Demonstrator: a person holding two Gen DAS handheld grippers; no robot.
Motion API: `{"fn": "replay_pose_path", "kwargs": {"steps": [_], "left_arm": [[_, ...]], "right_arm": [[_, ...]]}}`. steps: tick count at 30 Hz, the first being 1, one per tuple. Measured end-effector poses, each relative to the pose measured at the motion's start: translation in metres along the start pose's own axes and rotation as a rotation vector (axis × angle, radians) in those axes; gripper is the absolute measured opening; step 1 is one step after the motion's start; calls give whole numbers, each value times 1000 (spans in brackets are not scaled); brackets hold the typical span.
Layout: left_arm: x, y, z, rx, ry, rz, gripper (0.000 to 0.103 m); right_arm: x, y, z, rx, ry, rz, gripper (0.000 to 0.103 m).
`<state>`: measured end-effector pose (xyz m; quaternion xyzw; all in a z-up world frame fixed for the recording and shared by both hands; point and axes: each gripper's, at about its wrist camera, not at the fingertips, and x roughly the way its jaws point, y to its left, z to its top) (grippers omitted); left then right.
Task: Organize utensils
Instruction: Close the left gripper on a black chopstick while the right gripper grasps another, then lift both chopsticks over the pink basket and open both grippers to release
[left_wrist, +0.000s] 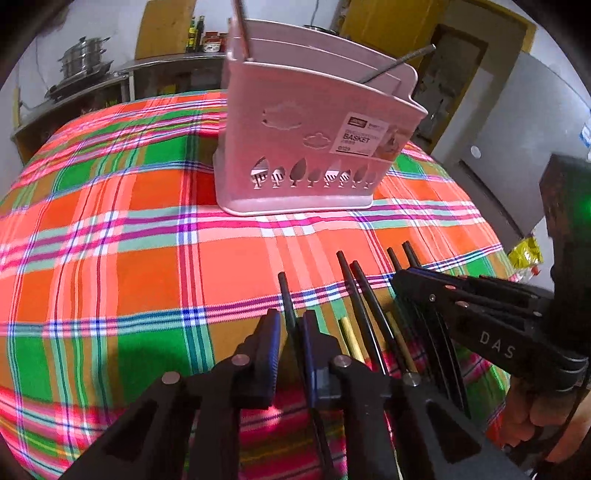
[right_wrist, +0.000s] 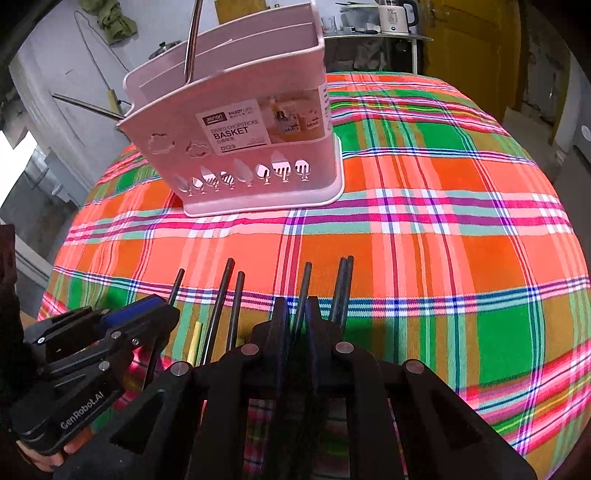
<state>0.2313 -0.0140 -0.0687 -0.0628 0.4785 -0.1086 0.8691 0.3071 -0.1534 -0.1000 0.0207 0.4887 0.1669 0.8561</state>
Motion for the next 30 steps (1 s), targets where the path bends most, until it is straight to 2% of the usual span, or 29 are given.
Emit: {"fn": "replay_pose_path", "kwargs": {"steps": [2, 5, 12, 22, 30], "left_arm": [[2, -1, 3, 11, 10, 4, 12], [3, 0, 7, 8, 22, 7, 7], [-2, 6, 10, -20, 28, -16, 4], [-56, -2, 26, -6, -58, -64, 4], [-120, -9, 48, 25, -165, -83, 4]], "right_arm": [[1, 3, 3, -16, 11, -21, 7], [2, 4, 5, -23, 19, -27, 6], [-5, 2, 8, -3, 8, 11, 5], [-50, 12, 14, -16, -80, 45, 5], [-115, 16, 26, -39, -214, 60, 4]]}}
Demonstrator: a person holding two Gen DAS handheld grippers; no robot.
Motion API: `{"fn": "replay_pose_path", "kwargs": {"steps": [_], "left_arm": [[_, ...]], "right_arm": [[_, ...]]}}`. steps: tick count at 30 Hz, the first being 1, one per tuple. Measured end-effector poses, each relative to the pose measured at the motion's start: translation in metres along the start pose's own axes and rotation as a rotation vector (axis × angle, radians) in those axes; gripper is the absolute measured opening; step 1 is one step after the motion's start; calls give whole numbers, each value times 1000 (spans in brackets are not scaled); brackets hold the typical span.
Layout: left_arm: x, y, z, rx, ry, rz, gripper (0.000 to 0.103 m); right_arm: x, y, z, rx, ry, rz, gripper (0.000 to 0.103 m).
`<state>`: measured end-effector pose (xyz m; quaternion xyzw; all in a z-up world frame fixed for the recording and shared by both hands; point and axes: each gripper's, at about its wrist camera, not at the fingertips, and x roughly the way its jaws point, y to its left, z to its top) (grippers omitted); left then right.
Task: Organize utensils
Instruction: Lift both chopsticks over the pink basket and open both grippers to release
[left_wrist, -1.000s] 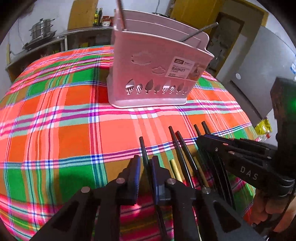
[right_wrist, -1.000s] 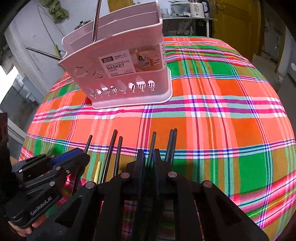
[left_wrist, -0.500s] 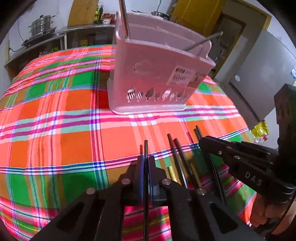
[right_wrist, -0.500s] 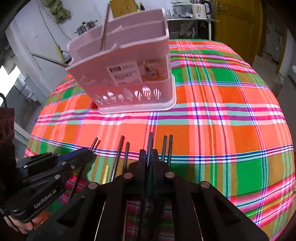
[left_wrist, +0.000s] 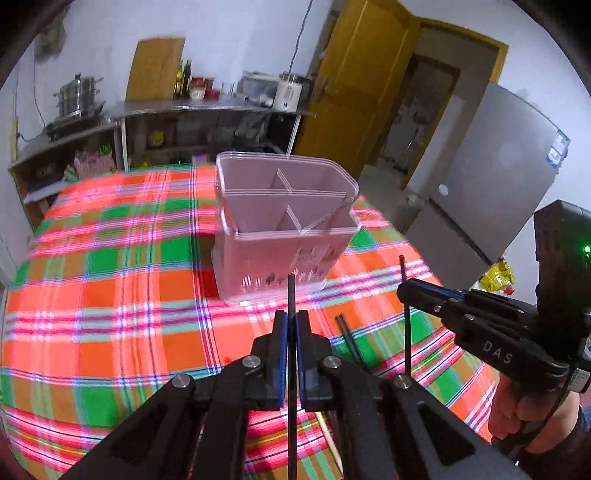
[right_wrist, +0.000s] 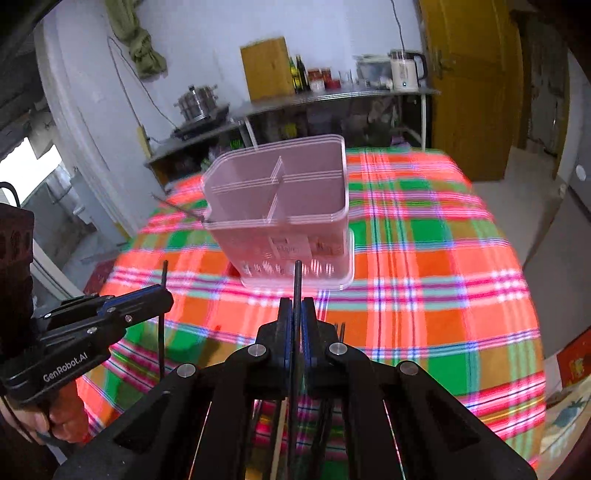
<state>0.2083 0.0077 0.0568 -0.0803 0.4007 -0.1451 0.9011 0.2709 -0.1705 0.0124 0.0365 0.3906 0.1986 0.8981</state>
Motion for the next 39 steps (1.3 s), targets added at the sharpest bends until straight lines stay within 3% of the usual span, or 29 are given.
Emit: {"fn": "replay_pose_path", "kwargs": {"steps": [12, 29, 39], "left_arm": [[-52, -25, 27, 52, -97, -6, 4], [-75, -28, 59, 58, -125, -18, 4], [-105, -32, 103, 81, -193, -15, 4]], "right_arm": [[-73, 19, 25, -37, -165, 3, 4], [-99, 21, 39, -40, -224, 23, 4], [-113, 34, 75, -59, -298, 53, 4]]}}
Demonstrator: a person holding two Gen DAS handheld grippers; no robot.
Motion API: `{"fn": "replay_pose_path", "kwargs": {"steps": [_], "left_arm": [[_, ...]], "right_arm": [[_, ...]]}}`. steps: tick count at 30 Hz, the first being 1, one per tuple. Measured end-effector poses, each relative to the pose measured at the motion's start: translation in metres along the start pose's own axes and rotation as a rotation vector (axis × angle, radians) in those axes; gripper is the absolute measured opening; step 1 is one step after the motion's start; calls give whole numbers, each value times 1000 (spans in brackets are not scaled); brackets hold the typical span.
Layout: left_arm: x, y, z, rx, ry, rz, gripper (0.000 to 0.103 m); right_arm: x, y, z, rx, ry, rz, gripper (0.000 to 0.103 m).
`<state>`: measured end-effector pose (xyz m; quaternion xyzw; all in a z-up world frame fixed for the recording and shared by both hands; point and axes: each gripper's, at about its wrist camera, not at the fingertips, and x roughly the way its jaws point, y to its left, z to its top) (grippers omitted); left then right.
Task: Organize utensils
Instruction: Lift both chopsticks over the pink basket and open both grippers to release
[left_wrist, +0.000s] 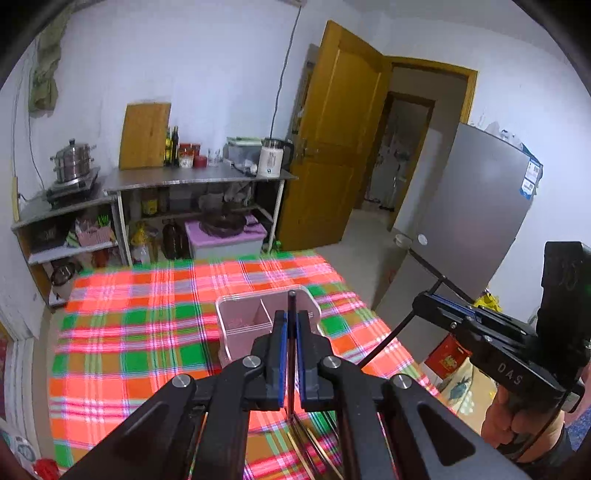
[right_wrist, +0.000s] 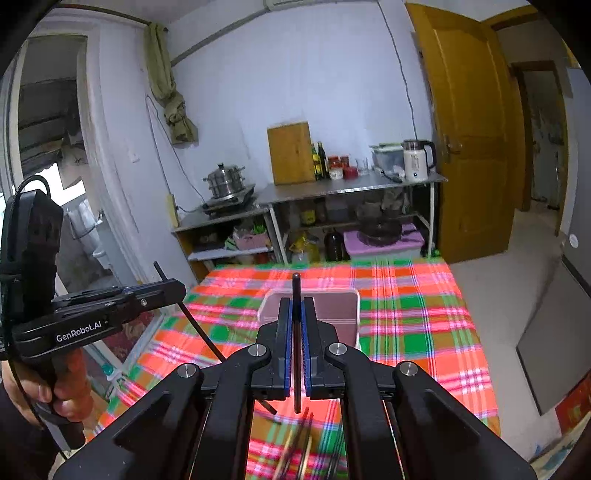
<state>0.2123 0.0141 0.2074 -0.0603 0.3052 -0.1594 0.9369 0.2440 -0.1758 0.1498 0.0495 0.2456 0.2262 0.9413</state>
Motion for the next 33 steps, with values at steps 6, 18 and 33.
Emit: {"fn": "replay_pose_path", "kwargs": {"steps": [6, 18, 33], "left_arm": [[-1, 6, 36, 6, -41, 30, 4], [42, 36, 66, -26, -57, 44, 4], [119, 93, 24, -165, 16, 15, 4]], "right_arm": [[6, 2, 28, 4, -51, 14, 4], [52, -6, 52, 20, -81, 3, 4], [133, -32, 11, 94, 9, 2, 4]]}}
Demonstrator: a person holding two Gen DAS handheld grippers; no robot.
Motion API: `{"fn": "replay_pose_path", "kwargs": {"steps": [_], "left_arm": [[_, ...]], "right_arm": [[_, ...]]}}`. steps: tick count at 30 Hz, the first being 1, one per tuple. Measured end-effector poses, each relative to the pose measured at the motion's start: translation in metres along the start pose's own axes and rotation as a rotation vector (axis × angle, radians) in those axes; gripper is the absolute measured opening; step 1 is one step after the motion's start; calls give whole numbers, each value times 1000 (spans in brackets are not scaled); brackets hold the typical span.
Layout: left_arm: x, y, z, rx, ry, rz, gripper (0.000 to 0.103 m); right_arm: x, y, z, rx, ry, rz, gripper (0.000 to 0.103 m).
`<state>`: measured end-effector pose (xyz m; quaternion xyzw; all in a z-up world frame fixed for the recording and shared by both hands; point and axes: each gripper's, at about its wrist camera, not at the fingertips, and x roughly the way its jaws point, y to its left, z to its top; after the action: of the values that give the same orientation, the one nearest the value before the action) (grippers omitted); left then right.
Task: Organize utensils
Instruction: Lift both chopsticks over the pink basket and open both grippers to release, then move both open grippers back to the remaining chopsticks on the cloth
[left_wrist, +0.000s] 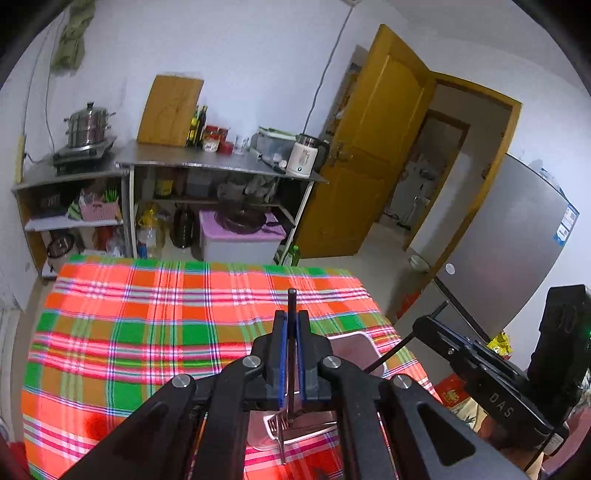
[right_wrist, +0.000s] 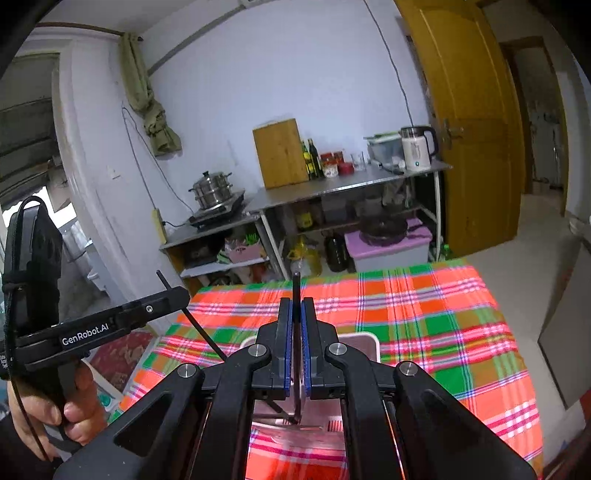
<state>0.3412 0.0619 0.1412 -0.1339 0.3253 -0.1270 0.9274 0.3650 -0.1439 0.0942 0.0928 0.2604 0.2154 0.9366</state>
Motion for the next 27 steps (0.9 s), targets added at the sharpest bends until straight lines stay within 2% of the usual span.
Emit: {"fn": "replay_pose_path", "kwargs": {"steps": [7, 10, 12, 21, 27], "left_arm": [[14, 10, -12, -8, 32, 10, 4], [9, 13, -12, -20, 18, 8, 5], [2, 14, -10, -25, 5, 10, 12], [-45, 9, -6, -19, -66, 18, 13], [-85, -4, -22, 5, -101, 8, 13]], "right_arm": [[14, -11, -14, 20, 62, 3, 4], [12, -12, -15, 20, 70, -1, 6], [6, -11, -12, 13, 56, -4, 16], [-33, -3, -4, -17, 1, -26, 16], [-71, 1, -10, -32, -25, -28, 16]]}}
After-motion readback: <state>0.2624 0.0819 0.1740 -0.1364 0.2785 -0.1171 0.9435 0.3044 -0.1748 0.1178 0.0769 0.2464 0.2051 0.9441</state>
